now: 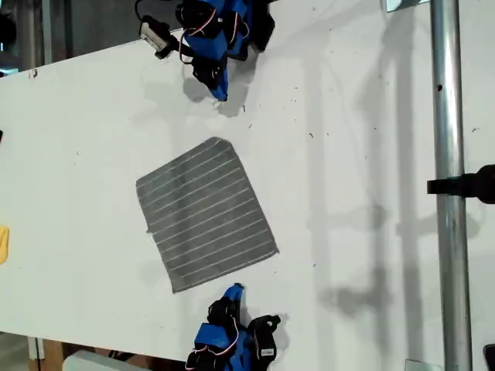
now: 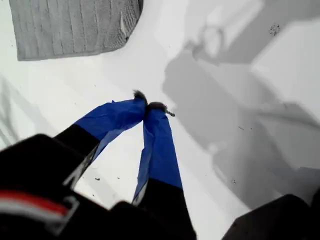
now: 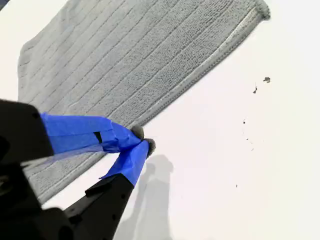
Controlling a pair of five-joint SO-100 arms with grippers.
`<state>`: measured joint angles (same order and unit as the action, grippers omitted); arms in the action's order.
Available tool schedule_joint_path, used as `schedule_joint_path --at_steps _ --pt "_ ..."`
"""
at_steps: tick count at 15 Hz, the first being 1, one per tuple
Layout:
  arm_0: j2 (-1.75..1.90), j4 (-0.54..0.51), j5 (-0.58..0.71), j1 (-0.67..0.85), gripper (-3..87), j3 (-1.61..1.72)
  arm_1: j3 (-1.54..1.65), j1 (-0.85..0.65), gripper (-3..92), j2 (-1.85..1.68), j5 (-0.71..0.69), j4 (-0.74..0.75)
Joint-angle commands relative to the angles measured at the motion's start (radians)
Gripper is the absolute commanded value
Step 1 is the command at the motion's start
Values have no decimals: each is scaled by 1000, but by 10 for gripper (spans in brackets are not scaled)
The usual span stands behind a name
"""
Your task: Grasp corners of a towel and fold twice.
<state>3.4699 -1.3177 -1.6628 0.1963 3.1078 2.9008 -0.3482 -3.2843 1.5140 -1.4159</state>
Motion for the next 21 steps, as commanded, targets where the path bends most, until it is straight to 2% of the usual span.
schedule_joint_path --at_steps 1,4,9,11,14,15,17,21 --pt "6 5 -67 -15 -30 -46 -106 20 -3 64 -15 -8" --pt "-127 84 -95 -37 -30 -189 -433 3 -3 477 -158 6" --pt "-808 138 -87 -97 -30 -732 -951 -80 -3 951 -463 -117" --pt "-989 107 -114 -140 -30 -907 -1123 -84 -3 1092 -545 -172" --pt "-1308 -38 -179 -227 -30 -1267 -1348 -83 -3 1249 -649 -239" --pt "-1405 -78 -179 -250 -30 -1381 -1393 -87 19 1267 -692 -247" --pt "-1534 -130 -184 -281 -30 -1525 -1470 -101 123 1293 -764 -275" --pt "-1589 -187 -195 -299 -30 -1601 -1652 -124 333 1433 -966 -356"
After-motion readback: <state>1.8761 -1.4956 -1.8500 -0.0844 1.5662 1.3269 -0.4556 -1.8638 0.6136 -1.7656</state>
